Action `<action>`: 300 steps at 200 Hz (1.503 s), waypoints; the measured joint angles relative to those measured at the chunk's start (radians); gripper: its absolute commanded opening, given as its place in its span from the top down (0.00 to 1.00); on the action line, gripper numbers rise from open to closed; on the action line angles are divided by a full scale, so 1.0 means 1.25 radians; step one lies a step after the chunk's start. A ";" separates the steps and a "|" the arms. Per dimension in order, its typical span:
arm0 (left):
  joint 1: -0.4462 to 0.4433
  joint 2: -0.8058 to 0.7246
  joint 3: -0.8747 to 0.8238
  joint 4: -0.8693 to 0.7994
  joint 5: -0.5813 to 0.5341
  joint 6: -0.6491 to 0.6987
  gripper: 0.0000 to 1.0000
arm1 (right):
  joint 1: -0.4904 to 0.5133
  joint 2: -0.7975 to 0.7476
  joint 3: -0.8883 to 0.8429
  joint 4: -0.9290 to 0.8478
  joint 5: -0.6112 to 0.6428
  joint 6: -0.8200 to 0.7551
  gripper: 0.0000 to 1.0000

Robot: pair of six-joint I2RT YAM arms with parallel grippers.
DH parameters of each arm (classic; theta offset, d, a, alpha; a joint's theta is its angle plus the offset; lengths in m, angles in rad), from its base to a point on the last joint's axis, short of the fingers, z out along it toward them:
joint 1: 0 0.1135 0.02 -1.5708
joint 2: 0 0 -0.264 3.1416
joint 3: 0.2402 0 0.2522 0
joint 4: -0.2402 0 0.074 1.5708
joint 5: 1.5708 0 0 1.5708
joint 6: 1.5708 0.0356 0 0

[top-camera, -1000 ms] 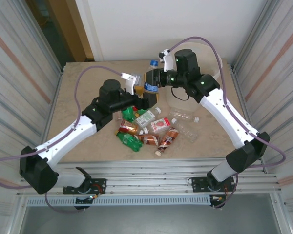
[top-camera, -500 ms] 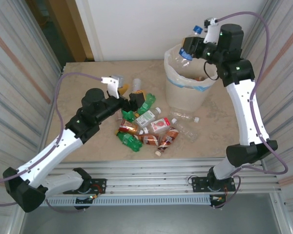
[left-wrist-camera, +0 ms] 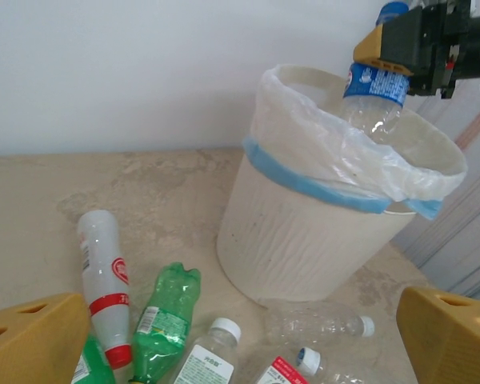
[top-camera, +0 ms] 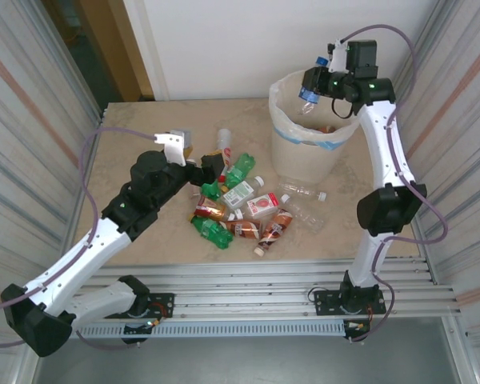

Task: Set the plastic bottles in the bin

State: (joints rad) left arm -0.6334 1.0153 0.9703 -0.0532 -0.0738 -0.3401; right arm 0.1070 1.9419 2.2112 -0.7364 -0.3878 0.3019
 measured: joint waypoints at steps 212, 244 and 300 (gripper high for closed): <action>0.027 0.002 -0.001 -0.045 -0.020 -0.033 0.01 | 0.027 0.029 0.031 -0.124 0.003 -0.021 0.28; 0.041 0.002 -0.001 -0.047 -0.022 -0.044 0.01 | 0.039 -0.085 -0.007 -0.132 0.092 -0.021 0.24; 0.078 0.000 -0.018 -0.068 -0.026 -0.078 0.01 | 0.211 -0.409 -0.337 -0.118 0.368 0.013 0.14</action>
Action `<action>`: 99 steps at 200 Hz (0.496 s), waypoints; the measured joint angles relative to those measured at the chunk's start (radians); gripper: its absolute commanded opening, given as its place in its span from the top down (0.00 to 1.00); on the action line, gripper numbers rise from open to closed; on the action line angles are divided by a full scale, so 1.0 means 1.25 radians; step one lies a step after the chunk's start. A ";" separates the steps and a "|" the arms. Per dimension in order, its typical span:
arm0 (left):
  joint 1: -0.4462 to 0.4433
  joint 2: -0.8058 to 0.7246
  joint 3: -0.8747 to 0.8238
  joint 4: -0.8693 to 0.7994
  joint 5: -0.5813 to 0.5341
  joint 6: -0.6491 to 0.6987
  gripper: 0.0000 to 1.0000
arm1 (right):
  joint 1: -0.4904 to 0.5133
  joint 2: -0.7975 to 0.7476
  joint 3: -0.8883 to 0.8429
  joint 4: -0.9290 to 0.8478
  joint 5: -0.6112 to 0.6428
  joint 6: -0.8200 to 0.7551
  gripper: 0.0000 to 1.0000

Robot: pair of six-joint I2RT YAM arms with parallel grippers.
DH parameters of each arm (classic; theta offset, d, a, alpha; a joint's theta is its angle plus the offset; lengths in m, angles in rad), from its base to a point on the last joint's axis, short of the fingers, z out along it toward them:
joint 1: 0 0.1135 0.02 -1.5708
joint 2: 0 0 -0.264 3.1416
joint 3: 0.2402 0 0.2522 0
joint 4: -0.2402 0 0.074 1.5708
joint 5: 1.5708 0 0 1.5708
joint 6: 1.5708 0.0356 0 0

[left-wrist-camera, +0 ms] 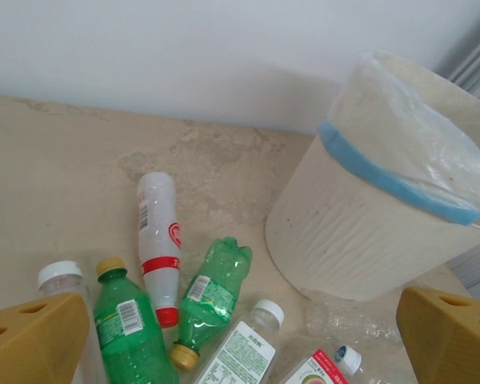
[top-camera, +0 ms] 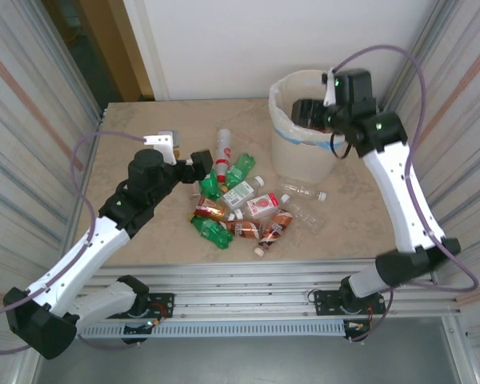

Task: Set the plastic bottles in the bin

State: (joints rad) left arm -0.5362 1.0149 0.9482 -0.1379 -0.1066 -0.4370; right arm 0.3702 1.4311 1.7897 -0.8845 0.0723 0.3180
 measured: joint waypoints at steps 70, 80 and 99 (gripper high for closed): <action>0.031 -0.010 -0.040 -0.019 -0.002 -0.026 0.01 | 0.222 -0.233 -0.457 -0.024 0.154 0.303 0.11; 0.036 -0.014 -0.045 -0.019 -0.002 -0.029 0.01 | 0.249 -0.247 -0.513 -0.018 0.152 0.356 0.11; 0.044 -0.021 -0.051 -0.020 -0.005 -0.034 0.01 | 0.297 -0.246 -0.604 0.012 0.138 0.451 0.11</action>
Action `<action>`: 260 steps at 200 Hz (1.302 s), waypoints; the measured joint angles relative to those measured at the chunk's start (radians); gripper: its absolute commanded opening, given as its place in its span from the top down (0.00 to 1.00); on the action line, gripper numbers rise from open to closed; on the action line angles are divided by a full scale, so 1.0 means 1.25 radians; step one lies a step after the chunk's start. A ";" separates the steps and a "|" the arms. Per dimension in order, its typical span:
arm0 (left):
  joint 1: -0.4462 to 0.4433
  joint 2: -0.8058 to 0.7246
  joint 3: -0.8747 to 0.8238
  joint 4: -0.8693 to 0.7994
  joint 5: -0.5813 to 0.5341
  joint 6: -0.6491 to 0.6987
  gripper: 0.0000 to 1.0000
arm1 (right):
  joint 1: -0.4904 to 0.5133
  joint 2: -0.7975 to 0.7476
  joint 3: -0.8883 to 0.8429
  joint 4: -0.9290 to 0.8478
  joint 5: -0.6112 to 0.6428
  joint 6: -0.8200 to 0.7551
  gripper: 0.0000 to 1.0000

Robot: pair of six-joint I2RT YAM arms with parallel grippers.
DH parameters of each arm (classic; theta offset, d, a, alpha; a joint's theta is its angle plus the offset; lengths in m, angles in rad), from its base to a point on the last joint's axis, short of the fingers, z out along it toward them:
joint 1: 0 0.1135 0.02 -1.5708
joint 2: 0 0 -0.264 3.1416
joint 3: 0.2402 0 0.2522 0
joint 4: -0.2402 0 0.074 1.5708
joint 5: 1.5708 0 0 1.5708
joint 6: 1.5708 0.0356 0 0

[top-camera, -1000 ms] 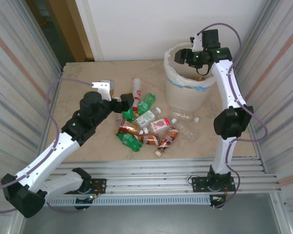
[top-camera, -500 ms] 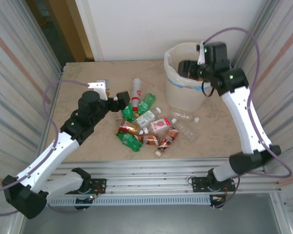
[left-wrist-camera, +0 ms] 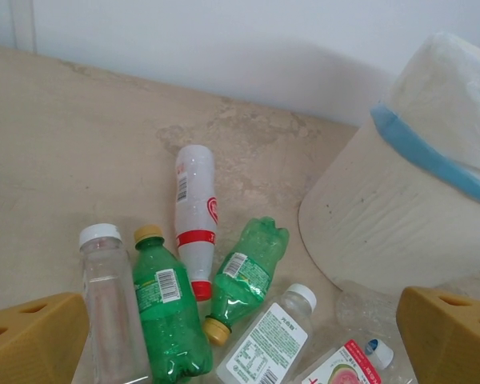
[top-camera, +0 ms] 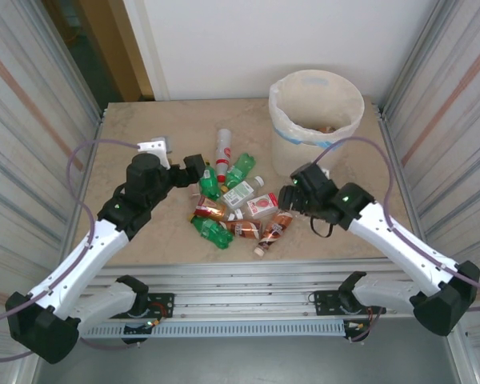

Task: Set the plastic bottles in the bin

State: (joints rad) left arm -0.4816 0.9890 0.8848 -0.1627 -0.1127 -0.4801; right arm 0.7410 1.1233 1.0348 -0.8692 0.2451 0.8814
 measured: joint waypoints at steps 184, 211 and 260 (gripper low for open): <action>0.004 0.000 -0.010 -0.005 -0.010 -0.015 0.01 | 0.018 0.238 -0.188 0.295 -0.109 0.253 0.31; 0.004 0.000 -0.010 -0.005 -0.009 -0.015 0.01 | 0.007 0.266 -0.188 0.316 -0.115 0.252 0.31; 0.009 0.000 -0.010 -0.010 -0.010 -0.015 0.01 | -0.014 0.305 -0.188 0.342 -0.124 0.249 0.37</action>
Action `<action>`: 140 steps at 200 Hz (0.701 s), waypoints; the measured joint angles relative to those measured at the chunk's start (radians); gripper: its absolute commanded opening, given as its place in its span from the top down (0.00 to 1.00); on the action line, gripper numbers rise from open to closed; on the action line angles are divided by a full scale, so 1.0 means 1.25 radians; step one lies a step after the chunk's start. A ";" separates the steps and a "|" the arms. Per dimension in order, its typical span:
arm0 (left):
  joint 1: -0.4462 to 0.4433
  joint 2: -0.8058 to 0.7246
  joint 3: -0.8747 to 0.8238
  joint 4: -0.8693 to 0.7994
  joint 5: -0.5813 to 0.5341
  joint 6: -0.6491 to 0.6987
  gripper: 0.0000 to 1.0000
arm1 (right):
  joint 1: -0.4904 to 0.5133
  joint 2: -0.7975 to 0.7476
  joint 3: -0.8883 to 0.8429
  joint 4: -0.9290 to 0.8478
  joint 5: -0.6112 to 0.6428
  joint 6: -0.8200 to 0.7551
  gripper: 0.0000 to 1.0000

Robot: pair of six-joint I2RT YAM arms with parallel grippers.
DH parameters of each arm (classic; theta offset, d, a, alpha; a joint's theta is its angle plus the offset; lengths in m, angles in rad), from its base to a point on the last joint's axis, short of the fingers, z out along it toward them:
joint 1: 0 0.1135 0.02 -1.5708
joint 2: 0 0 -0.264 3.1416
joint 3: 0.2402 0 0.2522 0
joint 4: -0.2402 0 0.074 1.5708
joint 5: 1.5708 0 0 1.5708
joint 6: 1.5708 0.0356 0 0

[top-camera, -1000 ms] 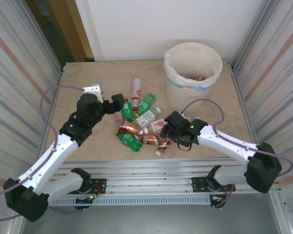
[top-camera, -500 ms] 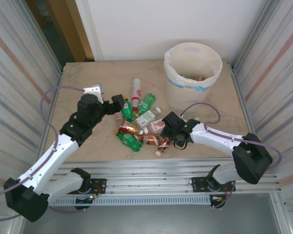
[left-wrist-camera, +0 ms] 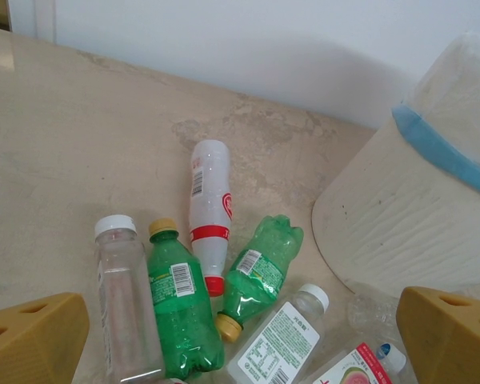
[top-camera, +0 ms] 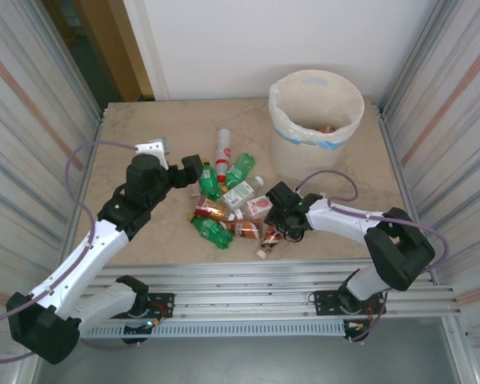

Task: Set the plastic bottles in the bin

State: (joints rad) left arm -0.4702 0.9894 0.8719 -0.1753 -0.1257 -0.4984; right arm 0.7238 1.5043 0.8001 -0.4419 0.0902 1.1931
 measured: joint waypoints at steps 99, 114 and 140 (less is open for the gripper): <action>0.005 0.000 0.000 -0.007 0.000 0.000 0.01 | 0.039 -0.029 0.075 -0.101 0.037 -0.068 0.65; 0.005 0.000 0.000 -0.007 -0.002 0.000 0.01 | 0.052 -0.063 0.111 -0.139 0.055 -0.090 0.67; 0.005 0.000 0.000 -0.007 -0.002 0.000 0.01 | 0.067 -0.128 0.182 -0.185 0.072 -0.148 0.69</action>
State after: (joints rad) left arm -0.4637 0.9890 0.8719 -0.1841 -0.1287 -0.4984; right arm 0.8082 1.3449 1.0279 -0.6727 0.1806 1.0080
